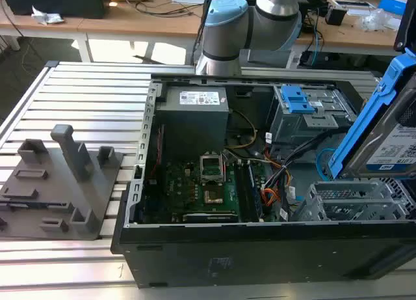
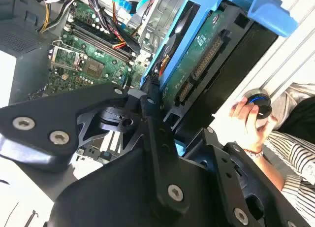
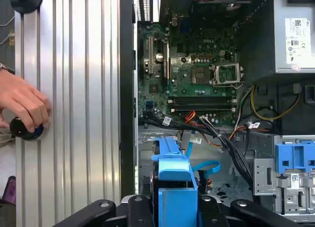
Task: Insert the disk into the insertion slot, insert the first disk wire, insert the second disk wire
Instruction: 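Insert the disk into the insertion slot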
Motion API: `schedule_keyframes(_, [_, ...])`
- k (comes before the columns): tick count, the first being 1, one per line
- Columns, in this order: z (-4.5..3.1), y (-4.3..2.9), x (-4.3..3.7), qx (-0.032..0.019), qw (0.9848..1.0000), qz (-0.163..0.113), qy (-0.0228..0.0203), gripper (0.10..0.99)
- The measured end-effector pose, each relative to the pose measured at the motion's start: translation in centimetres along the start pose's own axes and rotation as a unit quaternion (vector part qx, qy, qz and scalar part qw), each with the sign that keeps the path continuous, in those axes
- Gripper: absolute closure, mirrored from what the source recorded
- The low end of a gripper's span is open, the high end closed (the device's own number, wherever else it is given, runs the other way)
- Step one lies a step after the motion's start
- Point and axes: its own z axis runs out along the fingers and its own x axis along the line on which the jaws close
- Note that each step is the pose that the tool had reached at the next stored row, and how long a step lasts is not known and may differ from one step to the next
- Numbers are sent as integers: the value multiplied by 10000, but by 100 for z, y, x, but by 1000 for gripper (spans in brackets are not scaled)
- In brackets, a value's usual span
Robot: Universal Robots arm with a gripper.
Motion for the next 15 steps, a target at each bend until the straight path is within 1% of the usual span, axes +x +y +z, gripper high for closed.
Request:
schedule_keyframes(1, [17, -1, 0, 0, 10000, 0, 2, 725])
schedule_keyframes(4, [139, -6, -1, -3, 10000, 0, 7, 725])
schedule_keyframes(8, [238, -11, -2, -8, 10000, 0, 8, 725])
schedule_keyframes(11, [282, -19, -7, -12, 10000, 0, 8, 725])
schedule_keyframes(15, [310, -20, -57, -13, 10000, 0, 7, 725])
